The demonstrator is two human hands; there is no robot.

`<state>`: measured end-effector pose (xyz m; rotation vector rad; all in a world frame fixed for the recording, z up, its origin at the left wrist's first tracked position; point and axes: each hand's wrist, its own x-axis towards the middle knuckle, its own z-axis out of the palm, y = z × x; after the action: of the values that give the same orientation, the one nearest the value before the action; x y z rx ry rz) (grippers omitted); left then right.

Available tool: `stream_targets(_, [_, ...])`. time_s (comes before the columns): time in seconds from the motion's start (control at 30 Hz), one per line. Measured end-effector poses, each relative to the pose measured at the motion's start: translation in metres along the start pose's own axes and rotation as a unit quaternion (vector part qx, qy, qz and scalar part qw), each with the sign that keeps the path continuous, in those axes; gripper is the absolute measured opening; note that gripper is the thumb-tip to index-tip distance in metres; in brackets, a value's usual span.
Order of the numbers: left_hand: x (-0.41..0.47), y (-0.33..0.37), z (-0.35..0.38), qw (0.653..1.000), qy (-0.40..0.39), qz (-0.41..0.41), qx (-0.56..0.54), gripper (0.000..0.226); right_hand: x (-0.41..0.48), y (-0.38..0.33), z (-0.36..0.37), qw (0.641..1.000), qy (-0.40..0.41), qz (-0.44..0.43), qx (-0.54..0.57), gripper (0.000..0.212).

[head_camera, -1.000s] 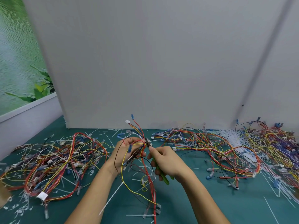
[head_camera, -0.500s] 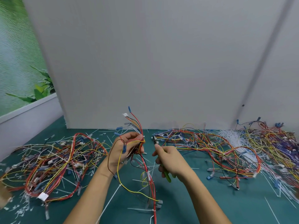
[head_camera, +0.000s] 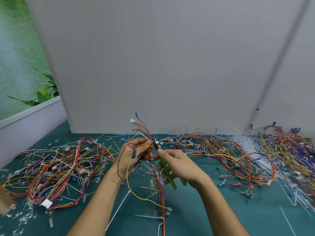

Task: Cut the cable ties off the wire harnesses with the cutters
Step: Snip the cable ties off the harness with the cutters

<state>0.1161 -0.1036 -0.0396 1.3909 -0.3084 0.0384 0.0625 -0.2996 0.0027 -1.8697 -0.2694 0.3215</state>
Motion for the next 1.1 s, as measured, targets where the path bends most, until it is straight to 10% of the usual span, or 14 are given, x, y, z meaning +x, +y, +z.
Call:
stream_targets(0.73, [-0.004, 0.004, 0.009, 1.000, 0.002, -0.023, 0.004, 0.020, 0.009, 0.013, 0.000, 0.993, 0.066, -0.005, -0.097, 0.042])
stream_targets(1.1, [-0.005, 0.011, 0.007, 0.998, -0.018, -0.032, -0.051, 0.031, 0.019, 0.029, 0.000, 0.917, 0.197, -0.014, -0.346, 0.043])
